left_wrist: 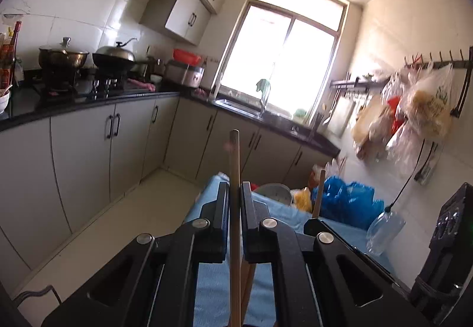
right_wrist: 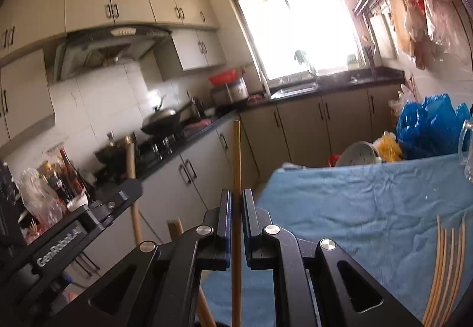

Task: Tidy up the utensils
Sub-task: 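Carry both upright chopsticks over the black holder, then open the right gripper into the holder while the left gripper releases its chopstick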

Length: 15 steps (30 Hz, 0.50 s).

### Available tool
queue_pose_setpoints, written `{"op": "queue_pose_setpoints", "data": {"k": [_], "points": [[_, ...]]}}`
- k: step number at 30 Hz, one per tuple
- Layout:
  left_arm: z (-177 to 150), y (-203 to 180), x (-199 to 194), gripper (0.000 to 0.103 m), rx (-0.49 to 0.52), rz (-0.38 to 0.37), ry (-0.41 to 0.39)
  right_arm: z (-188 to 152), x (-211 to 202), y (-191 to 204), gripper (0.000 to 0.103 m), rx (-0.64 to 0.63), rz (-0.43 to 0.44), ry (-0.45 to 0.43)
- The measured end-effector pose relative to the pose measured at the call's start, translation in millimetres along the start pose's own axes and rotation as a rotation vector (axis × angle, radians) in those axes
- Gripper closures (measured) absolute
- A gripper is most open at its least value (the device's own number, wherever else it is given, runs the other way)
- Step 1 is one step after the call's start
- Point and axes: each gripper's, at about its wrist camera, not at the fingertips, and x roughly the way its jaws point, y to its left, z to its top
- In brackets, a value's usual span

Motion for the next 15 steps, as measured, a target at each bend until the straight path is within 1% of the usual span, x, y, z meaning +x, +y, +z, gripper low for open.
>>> {"op": "queue_pose_setpoints", "data": {"k": [7, 12, 15], "points": [[-16, 3, 0, 0.096, 0.015, 0.030, 0.029, -22, -2, -3, 0.095, -0.013, 0.000, 0.056], [-16, 5, -11, 0.096, 0.007, 0.045, 0.027, -24, -4, -5, 0.094, 0.005, 0.018, 0.085], [-13, 6, -24, 0.096, 0.007, 0.073, 0.026, -23, -8, -4, 0.092, -0.003, 0.013, 0.091]]}}
